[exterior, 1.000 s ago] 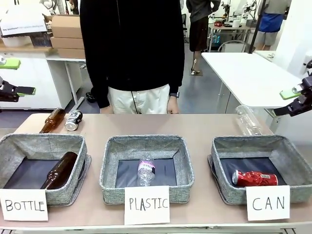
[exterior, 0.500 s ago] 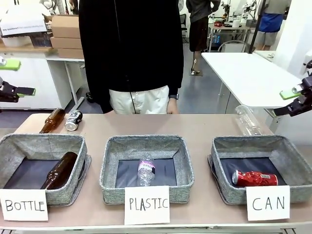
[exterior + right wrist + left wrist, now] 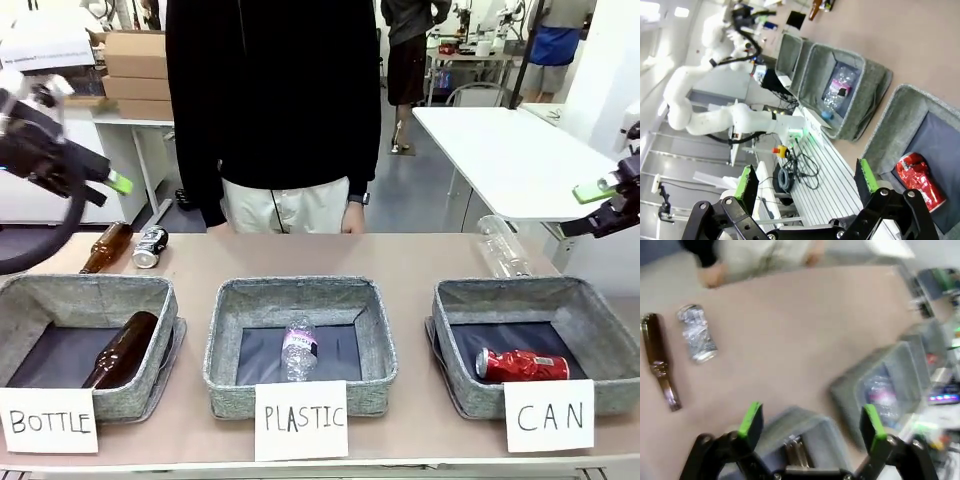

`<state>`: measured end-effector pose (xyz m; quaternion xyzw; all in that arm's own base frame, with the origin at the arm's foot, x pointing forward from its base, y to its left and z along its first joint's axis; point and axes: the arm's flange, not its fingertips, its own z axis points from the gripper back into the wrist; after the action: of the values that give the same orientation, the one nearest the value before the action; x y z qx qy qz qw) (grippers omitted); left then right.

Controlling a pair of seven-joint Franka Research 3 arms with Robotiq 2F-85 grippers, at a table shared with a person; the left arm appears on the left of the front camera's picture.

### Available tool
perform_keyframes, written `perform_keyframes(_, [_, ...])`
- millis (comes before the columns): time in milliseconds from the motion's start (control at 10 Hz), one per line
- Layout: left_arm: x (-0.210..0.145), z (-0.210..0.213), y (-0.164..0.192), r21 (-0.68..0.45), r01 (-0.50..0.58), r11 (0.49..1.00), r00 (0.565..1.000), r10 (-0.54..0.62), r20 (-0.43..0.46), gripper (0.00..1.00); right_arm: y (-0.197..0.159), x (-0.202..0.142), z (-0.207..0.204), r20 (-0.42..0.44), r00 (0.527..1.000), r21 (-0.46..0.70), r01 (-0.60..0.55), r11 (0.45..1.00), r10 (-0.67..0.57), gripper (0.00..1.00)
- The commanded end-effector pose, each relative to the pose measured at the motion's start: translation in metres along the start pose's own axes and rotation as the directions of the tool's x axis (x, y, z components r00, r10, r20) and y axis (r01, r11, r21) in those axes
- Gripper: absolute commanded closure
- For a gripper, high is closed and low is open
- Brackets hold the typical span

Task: Sort the can waste into the basket.
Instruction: Pick up the can waste from the table and place it in the right Fabric basket.

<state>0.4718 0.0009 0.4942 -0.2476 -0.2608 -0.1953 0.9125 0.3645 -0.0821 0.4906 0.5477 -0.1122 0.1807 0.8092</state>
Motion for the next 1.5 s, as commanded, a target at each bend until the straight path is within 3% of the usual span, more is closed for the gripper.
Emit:
perform_keyframes(0, [0.027, -0.016, 0.011, 0.429, -0.027, 0.903, 0.981, 0.107, -0.164, 0.0, 0.003, 0.001, 0.002, -0.004, 1.0, -0.009, 0.006, 1.0, -0.006, 0.0])
perform_keyframes(100, [0.0, 0.0, 0.0, 0.0, 0.0, 1.0, 1.0, 0.0, 0.0, 0.0, 0.003, 0.001, 0.002, -0.004, 1.0, -0.009, 0.006, 1.0, -0.006, 0.0])
perform_keyframes(300, [0.0, 0.0, 0.0, 0.0, 0.0, 1.0, 1.0, 0.0, 0.0, 0.0, 0.003, 0.001, 0.002, -0.004, 1.0, -0.009, 0.006, 1.0, -0.006, 0.0])
perform_keyframes(400, [0.016, -0.021, 0.006, 0.114, 0.009, 0.993, 1.0, -0.006, -0.027, 0.0, 0.003, 0.001, 0.002, -0.004, 1.0, -0.009, 0.006, 1.0, -0.006, 0.0])
perform_keyframes(600, [0.064, -0.07, 0.055, 0.168, -0.043, 0.985, 0.979, 0.075, -0.19, 0.0, 0.003, 0.001, 0.002, -0.004, 1.0, -0.009, 0.006, 1.0, -0.006, 0.0])
perform_keyframes(900, [0.106, -0.137, 0.105, 0.293, -0.114, 0.949, 0.953, 0.187, -0.237, 0.0, 0.003, 0.001, 0.002, -0.004, 1.0, -0.009, 0.006, 1.0, -0.006, 0.0])
perform_keyframes(1100, [0.107, -0.172, 0.127, 0.401, -0.183, 0.898, 0.906, 0.312, -0.286, 0.0, 0.003, 0.001, 0.002, -0.004, 1.0, -0.009, 0.006, 1.0, -0.006, 0.0])
perform_keyframes(1400, [0.093, -0.22, 0.144, 0.4, -0.178, 0.899, 0.859, 0.34, -0.382, 0.0, 0.003, 0.001, 0.002, -0.004, 1.0, -0.009, 0.006, 1.0, -0.006, 0.0])
